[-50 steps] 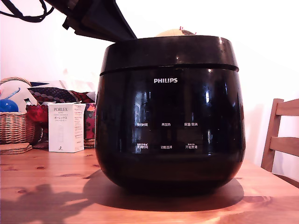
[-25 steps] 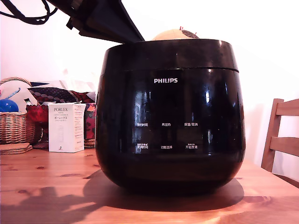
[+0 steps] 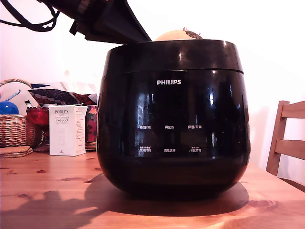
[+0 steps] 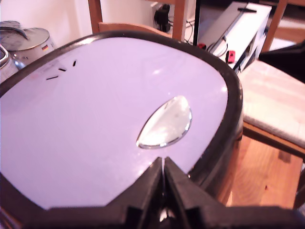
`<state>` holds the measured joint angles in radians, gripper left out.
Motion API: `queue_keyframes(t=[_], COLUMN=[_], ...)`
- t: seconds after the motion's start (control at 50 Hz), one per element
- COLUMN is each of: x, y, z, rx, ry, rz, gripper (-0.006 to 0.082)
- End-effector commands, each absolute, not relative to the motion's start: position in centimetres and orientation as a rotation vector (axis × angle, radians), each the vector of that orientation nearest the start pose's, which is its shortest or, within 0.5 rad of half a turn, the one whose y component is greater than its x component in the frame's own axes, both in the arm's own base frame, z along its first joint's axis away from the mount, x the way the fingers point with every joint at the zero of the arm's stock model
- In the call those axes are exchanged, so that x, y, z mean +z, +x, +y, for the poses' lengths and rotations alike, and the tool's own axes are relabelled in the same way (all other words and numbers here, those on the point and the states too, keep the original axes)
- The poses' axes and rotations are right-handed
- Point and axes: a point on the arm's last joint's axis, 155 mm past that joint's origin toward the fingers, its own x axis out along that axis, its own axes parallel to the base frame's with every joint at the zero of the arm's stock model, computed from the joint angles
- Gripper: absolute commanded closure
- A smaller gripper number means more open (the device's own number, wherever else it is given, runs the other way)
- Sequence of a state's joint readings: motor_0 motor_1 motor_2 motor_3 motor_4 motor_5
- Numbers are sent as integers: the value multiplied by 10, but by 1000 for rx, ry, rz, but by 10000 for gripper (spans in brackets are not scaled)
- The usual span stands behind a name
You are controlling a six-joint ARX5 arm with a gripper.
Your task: Close the rice cooker by pressing the lid down with medium force
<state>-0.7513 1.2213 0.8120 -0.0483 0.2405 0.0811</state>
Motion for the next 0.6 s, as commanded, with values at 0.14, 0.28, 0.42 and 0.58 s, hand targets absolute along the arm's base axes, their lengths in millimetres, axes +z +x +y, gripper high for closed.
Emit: queue_keyframes(t=[0.14, 0.28, 0.42, 0.58], x=[156, 193, 224, 252], y=[261, 275, 298, 324], z=[-279, -272, -252, -225], rx=[-925, -892, -811, -717], ry=[210, 179, 157, 143], rz=[565, 476, 405, 342], gripper=[781, 781, 781, 781])
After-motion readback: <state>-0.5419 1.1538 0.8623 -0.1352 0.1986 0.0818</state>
